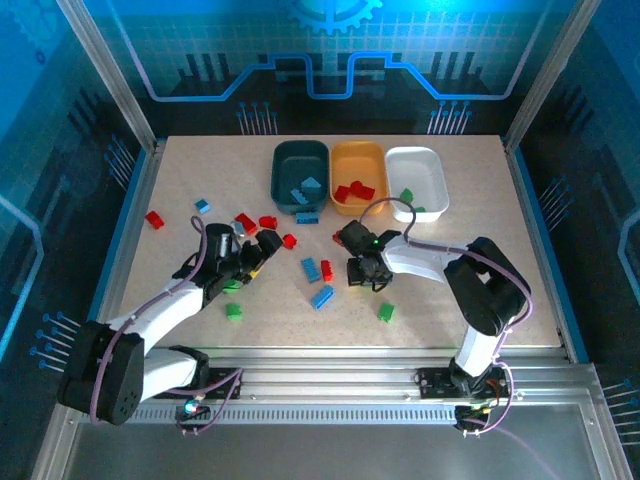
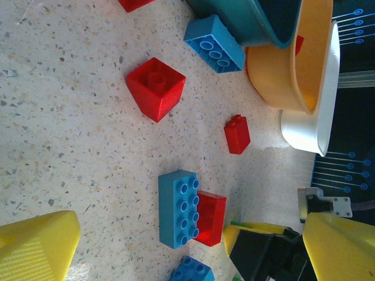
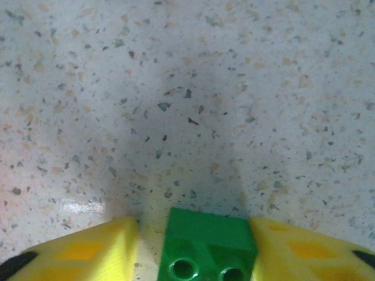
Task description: Sort the legos into containers by color
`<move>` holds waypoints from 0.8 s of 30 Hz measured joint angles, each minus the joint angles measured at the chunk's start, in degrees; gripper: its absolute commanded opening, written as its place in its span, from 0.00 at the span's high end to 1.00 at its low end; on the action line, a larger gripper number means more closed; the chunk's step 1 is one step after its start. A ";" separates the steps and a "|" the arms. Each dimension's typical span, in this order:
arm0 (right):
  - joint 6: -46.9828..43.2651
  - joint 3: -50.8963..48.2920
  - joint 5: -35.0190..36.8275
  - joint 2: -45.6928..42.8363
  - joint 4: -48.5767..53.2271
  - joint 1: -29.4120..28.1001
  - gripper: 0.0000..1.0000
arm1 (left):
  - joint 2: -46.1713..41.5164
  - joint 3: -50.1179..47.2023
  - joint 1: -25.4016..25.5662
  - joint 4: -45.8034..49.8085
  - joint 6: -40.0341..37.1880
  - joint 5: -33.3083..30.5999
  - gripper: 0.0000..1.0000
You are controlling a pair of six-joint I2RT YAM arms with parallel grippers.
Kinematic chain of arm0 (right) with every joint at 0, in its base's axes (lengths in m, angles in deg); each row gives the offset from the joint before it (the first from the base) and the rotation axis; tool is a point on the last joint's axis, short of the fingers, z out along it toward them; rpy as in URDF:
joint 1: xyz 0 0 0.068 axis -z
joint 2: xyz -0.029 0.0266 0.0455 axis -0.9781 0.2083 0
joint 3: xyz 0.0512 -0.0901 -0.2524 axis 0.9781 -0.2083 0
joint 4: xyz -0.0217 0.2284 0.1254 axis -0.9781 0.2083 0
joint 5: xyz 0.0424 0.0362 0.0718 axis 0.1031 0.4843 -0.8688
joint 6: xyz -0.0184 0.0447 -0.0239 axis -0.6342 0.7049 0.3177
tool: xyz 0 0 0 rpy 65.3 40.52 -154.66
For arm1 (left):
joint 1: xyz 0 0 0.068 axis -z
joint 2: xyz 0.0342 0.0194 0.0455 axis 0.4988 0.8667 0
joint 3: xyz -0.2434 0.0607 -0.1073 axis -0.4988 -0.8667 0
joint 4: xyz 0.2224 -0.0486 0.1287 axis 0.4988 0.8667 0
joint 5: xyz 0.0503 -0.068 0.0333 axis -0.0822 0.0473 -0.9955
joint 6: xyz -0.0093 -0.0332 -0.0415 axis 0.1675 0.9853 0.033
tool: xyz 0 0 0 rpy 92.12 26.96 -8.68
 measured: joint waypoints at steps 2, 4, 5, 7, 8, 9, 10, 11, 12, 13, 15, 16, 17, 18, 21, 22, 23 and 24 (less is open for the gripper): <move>-0.26 0.81 0.24 0.57 0.02 0.00 0.67 | -0.02 0.00 0.00 0.04 -0.15 0.20 0.01; -0.70 1.84 0.63 1.20 0.55 0.00 0.73 | -0.02 0.00 0.00 0.17 -0.17 0.42 0.01; -0.96 1.95 0.79 1.25 0.46 0.00 0.74 | -0.02 0.02 0.00 0.35 -0.17 0.59 0.01; -1.86 1.99 1.09 1.25 0.33 0.00 0.75 | 0.00 0.04 0.00 0.79 -0.20 0.63 0.01; -2.36 1.99 1.36 1.18 0.20 0.02 0.75 | 0.04 0.15 0.00 1.05 -0.20 0.63 0.01; -2.99 1.99 1.97 0.94 -0.13 0.13 0.75 | 0.28 0.44 0.00 1.40 -0.20 0.83 0.01; -3.85 2.03 2.38 0.35 -0.31 0.52 0.75 | 0.66 0.85 0.00 1.60 -0.20 1.11 0.01; -4.61 2.10 2.45 -0.57 -0.42 1.16 0.75 | 1.14 1.38 0.00 1.73 -0.33 1.57 0.01; -5.60 2.32 2.60 -1.97 -0.44 2.36 0.75 | 1.99 2.25 0.02 2.01 -0.52 2.38 0.01; -6.51 2.93 2.60 -3.43 -0.44 4.09 0.74 | 3.41 3.67 0.13 2.45 -0.76 3.63 0.01; -8.09 5.31 2.54 -5.60 -1.11 8.74 0.74 | 6.64 6.82 0.74 2.75 -1.42 6.10 0.02; -8.83 7.06 2.29 -6.05 -1.70 11.58 0.74 | 8.48 8.57 1.42 2.84 -1.79 7.17 0.02; -9.44 8.87 2.32 -6.03 -2.34 14.10 0.74 | 10.23 10.27 2.32 2.75 -2.03 8.02 0.02; -10.05 10.75 2.25 -5.64 -3.04 16.55 0.74 | 11.78 11.74 3.39 2.75 -2.25 8.46 0.02; -11.54 17.62 1.97 -2.14 -4.13 23.39 0.74 | 14.53 14.19 5.99 2.78 -2.78 9.33 0.01; -11.87 20.04 1.64 -0.35 -4.26 25.09 0.74 | 14.69 14.27 6.25 2.91 -2.80 9.46 0.01; -12.22 22.64 1.01 1.81 -4.22 26.75 0.74 | 14.67 14.29 6.25 3.13 -2.80 9.46 0.01; -12.46 25.16 0.52 4.13 -4.11 28.20 0.74 | 14.67 14.38 6.23 3.32 -2.89 9.42 0.01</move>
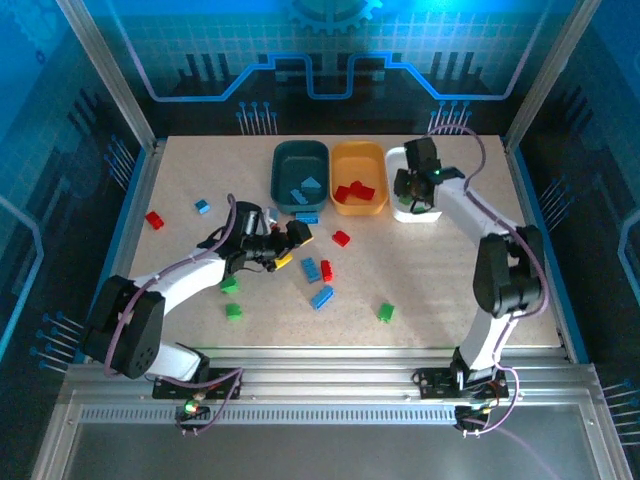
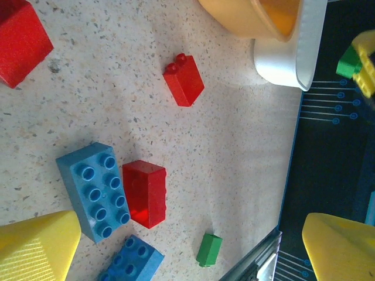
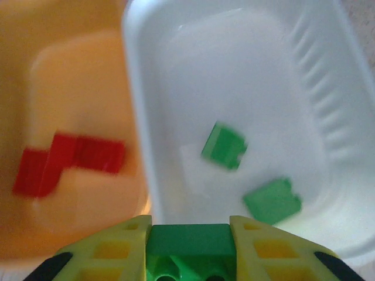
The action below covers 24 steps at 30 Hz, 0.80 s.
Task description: Sort the legos into containers by color
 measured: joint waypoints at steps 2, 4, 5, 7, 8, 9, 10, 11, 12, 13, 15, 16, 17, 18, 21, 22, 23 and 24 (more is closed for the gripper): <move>-0.44 4.98 -1.31 5.09 0.63 2.49 0.73 | 0.00 0.48 -0.09 1.09 -0.33 -0.17 0.01; -0.85 9.86 -2.67 10.23 1.92 4.31 0.71 | -0.11 1.20 -0.09 2.25 -0.52 -0.39 0.01; -1.05 12.76 -2.97 13.18 3.13 5.05 0.71 | -0.26 1.42 -0.09 2.56 -0.55 -0.55 0.01; -1.29 16.70 -3.82 17.31 4.57 6.01 0.69 | -0.96 1.53 -0.26 3.21 -0.68 -0.76 0.01; -1.25 18.08 -4.50 19.02 5.16 6.43 0.64 | -1.53 1.53 -0.37 3.87 -0.76 -1.01 0.01; -1.20 18.75 -5.09 20.04 5.84 6.75 0.55 | -2.19 1.53 -0.48 4.59 -0.92 -1.40 0.01; -1.03 18.97 -5.57 20.59 6.36 7.02 0.48 | -2.95 1.53 -0.66 5.42 -1.03 -1.77 0.01; -1.14 18.97 -5.86 20.81 6.93 7.17 0.44 | -4.00 1.53 -0.87 6.56 -1.42 -2.45 0.01; -1.29 18.93 -6.05 20.81 7.45 7.28 0.42 | -5.35 1.55 -1.27 7.87 -1.90 -3.37 0.01; -1.42 18.78 -6.25 20.61 7.58 7.34 0.40 | -6.67 1.64 -1.70 9.35 -2.21 -4.46 0.01; -1.49 17.27 -6.40 19.10 7.28 7.34 0.37 | -10.03 2.45 -3.13 14.32 -2.69 -8.26 0.01; -1.46 16.17 -6.38 18.05 7.19 7.34 0.36 | -11.39 3.10 -3.78 16.90 -2.97 -10.32 0.01; -1.27 14.27 -6.32 16.02 7.15 7.32 0.35 | -12.74 4.09 -4.59 20.02 -3.34 -12.83 0.01; -1.16 12.24 -6.19 13.86 6.97 7.26 0.34 | -13.90 5.07 -5.46 22.99 -3.50 -15.41 0.01; -0.44 4.11 -5.73 5.01 5.18 6.45 0.33 | -16.70 6.40 -7.72 29.92 -3.50 -21.97 0.01; -0.20 1.01 -5.70 1.70 4.39 5.92 0.33 | -17.27 6.29 -8.09 31.76 -3.50 -23.30 0.01; 0.17 -2.27 -5.73 -1.97 3.63 5.16 0.33 | -17.84 5.88 -8.31 33.29 -3.50 -24.46 0.01; 0.42 -5.33 -5.70 -5.33 2.64 4.26 0.33 | -18.40 5.01 -8.44 34.18 -3.45 -25.16 0.01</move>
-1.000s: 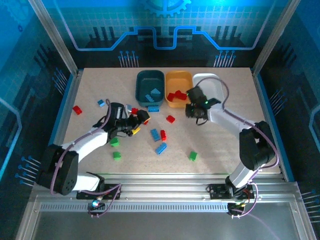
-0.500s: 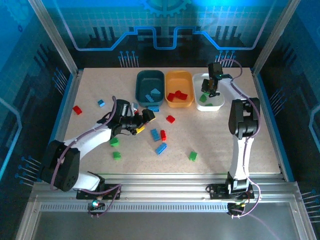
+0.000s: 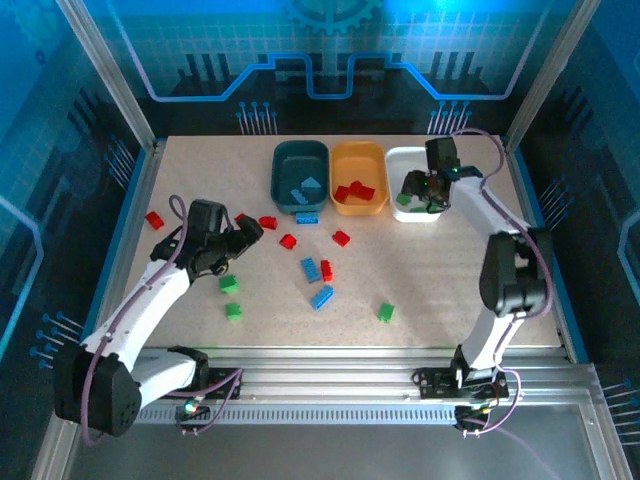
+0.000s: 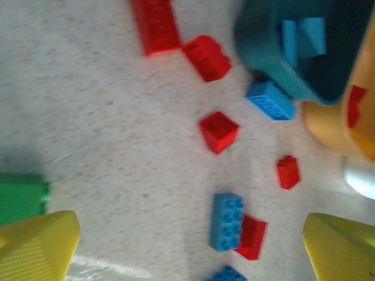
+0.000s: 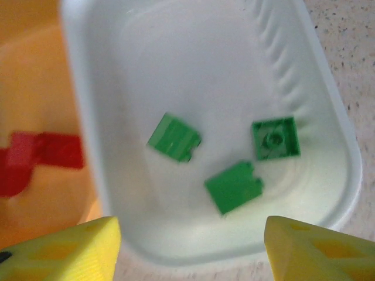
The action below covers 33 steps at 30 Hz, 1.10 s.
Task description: Sort the legos into containers by color
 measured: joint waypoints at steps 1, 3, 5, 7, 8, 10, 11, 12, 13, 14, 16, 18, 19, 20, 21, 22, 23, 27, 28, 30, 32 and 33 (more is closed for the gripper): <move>0.26 -2.69 -0.02 -2.84 -0.90 -0.98 0.32 | -0.55 -1.20 -0.02 0.79 0.11 -0.57 0.01; 0.52 -7.91 -0.04 -8.11 -2.49 -3.69 0.32 | -1.53 -4.17 -0.09 1.99 0.15 -0.72 0.03; 0.57 -12.22 -0.07 -11.52 -3.87 -6.64 0.32 | -2.12 -6.54 -0.07 2.51 0.07 -0.20 0.09; 0.57 -16.06 -0.04 -13.64 -4.63 -9.14 0.32 | -2.01 -7.34 1.09 2.80 -0.57 0.61 0.10; 0.57 -18.16 -0.04 -14.53 -5.11 -9.99 0.31 | -1.77 -7.15 3.19 2.56 -1.31 0.63 0.10; 0.74 -21.81 0.20 -16.06 -5.57 -10.34 0.29 | -0.33 -5.40 9.79 2.62 -3.15 -0.26 0.10; 0.92 -23.54 0.46 -16.90 -5.49 -10.14 0.29 | 1.14 -3.85 13.66 2.62 -4.52 -0.57 0.11; 1.01 -24.81 0.46 -17.59 -5.22 -9.68 0.29 | 3.34 -1.60 17.62 2.56 -6.05 -0.70 0.11; 1.20 -25.70 0.42 -18.16 -5.16 -9.07 0.29 | 5.46 0.33 20.44 2.38 -7.45 -0.74 0.12; 1.27 -26.27 0.26 -18.62 -5.18 -8.37 0.29 | 8.07 2.43 23.04 2.21 -9.07 -0.76 0.15; 1.66 -26.93 -0.13 -19.41 -5.33 -6.88 0.30 | 13.81 6.29 27.30 2.05 -12.13 -1.33 0.17; 1.95 -28.02 -0.52 -20.35 -6.29 -5.77 0.30 | 20.48 10.25 31.80 2.40 -14.82 -3.23 0.20; 2.05 -28.61 -0.70 -20.74 -6.43 -5.46 0.30 | 23.28 11.76 33.79 2.56 -15.76 -4.00 0.21; 2.12 -29.22 -0.98 -21.18 -6.49 -5.22 0.30 | 26.34 13.42 36.09 2.62 -16.94 -4.90 0.21; 2.25 -29.83 -1.27 -21.55 -6.49 -5.03 0.30 | 29.20 14.82 38.29 2.60 -18.08 -5.75 0.23; 2.27 -30.29 -1.40 -21.86 -6.49 -4.81 0.30 | 31.10 15.65 39.80 2.62 -18.67 -6.38 0.24; 2.29 -30.71 -1.60 -22.23 -6.49 -4.63 0.30 | 32.83 16.44 41.13 2.84 -19.47 -6.93 0.25; 2.29 -31.23 -1.84 -23.58 -6.67 -4.28 0.30 | 36.06 17.75 42.07 4.09 -20.90 -9.60 0.27; 2.29 -31.26 -2.01 -23.85 -6.86 -4.28 0.30 | 36.33 17.84 41.90 4.17 -21.03 -10.23 0.28; 2.29 -31.30 -2.23 -24.26 -7.23 -4.28 0.31 | 36.48 17.86 41.77 4.57 -21.14 -11.54 0.31; 2.29 -31.41 -2.69 -24.37 -7.67 -4.28 0.31 | 36.76 17.99 41.75 5.01 -21.31 -12.33 0.35; 2.29 -31.54 -2.93 -24.37 -7.91 -4.28 0.31 | 37.05 18.12 41.75 5.11 -21.40 -12.50 0.37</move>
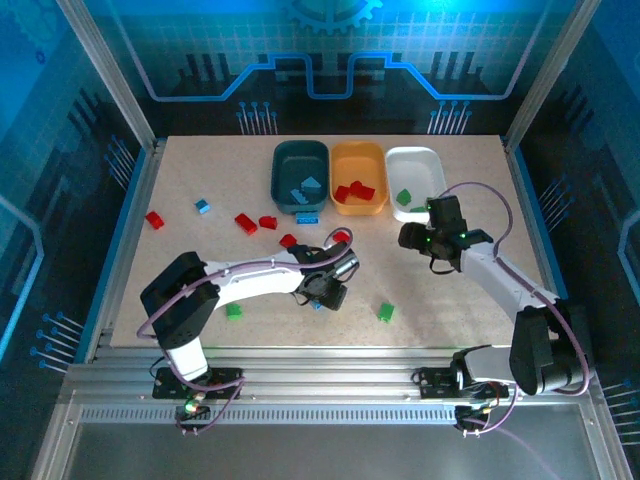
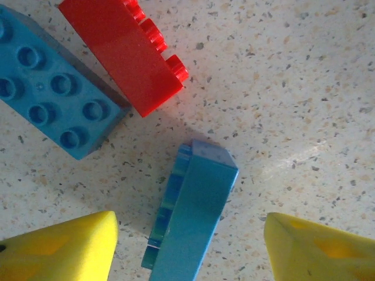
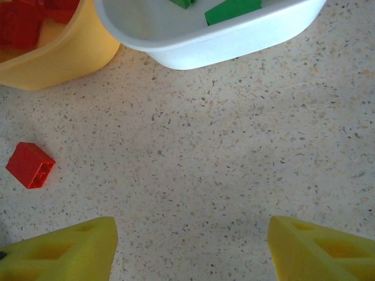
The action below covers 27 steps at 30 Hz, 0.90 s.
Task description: Sort the legos into containers by color
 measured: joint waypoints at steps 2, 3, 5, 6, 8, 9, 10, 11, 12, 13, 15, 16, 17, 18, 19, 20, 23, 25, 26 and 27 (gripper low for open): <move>0.00 -0.17 -0.13 0.00 -0.11 0.00 0.31 | 0.59 0.00 0.00 0.02 -0.07 -0.31 0.41; 0.02 -0.24 -0.28 0.00 -0.24 0.00 0.31 | 0.94 0.00 0.00 0.04 -0.13 -0.68 0.42; 0.00 -0.52 -0.59 -0.15 -0.81 0.00 0.32 | 1.22 -0.07 0.00 0.00 -0.13 -1.36 0.47; 0.00 -0.79 -0.59 -0.39 -1.16 0.00 0.32 | 1.22 -0.15 0.00 -0.04 -0.15 -1.57 0.51; 0.02 -1.27 -0.61 -0.87 -1.53 0.00 0.32 | 1.20 -0.57 0.00 -0.70 -0.02 -1.70 0.57; 0.02 -1.44 -0.59 -0.96 -1.77 0.00 0.32 | 1.20 -0.96 0.00 -1.05 -0.11 -1.70 0.62; 0.02 -1.62 -0.61 -1.05 -2.10 0.00 0.32 | 1.27 -1.16 0.00 -1.14 0.02 -1.66 0.65; 0.02 -1.75 -0.74 -1.05 -2.32 0.00 0.32 | 1.49 -1.25 0.00 -1.11 -0.07 -1.66 0.67; 0.02 -1.88 -0.76 -1.05 -2.51 0.00 0.32 | 1.81 -1.27 0.00 -1.27 -0.02 -1.66 0.68; 0.02 -1.92 -0.85 -1.05 -2.47 0.00 0.32 | 2.14 -1.29 0.00 -1.44 0.07 -1.64 0.69; 0.02 -1.95 -1.18 -1.05 -2.51 0.00 0.32 | 2.69 -1.53 0.00 -2.01 0.11 -1.51 0.73; 0.02 -1.92 -1.27 -1.05 -2.54 0.00 0.32 | 2.69 -1.53 0.00 -2.05 0.15 -1.51 0.73; 0.02 -1.95 -1.40 -1.05 -2.62 0.00 0.32 | 2.69 -1.53 0.00 -2.14 0.11 -1.51 0.75; 0.02 -1.95 -1.42 -1.05 -2.80 0.00 0.32 | 2.62 -1.53 0.00 -2.14 0.04 -1.51 0.76; 0.02 -1.95 -1.46 -1.05 -2.89 0.00 0.32 | 2.62 -1.53 0.00 -2.16 0.07 -1.51 0.79; 0.02 -1.95 -1.55 -1.05 -2.95 0.00 0.32 | 2.60 -1.53 0.00 -2.14 0.09 -1.51 0.82; 0.02 -1.95 -1.62 -1.05 -3.02 0.00 0.32 | 2.43 -1.53 0.00 -2.03 0.11 -1.44 0.87; 0.02 -1.95 -1.62 -1.05 -3.13 0.00 0.32 | 1.99 -1.22 0.00 -1.07 0.11 -1.27 0.88; 0.02 -1.95 -1.60 -1.07 -3.26 0.00 0.32 | 1.49 -0.70 0.00 -0.17 0.09 -1.25 0.87; 0.02 -1.95 -1.60 -1.07 -3.34 0.00 0.32 | 0.90 0.09 0.00 0.74 0.04 -1.22 0.86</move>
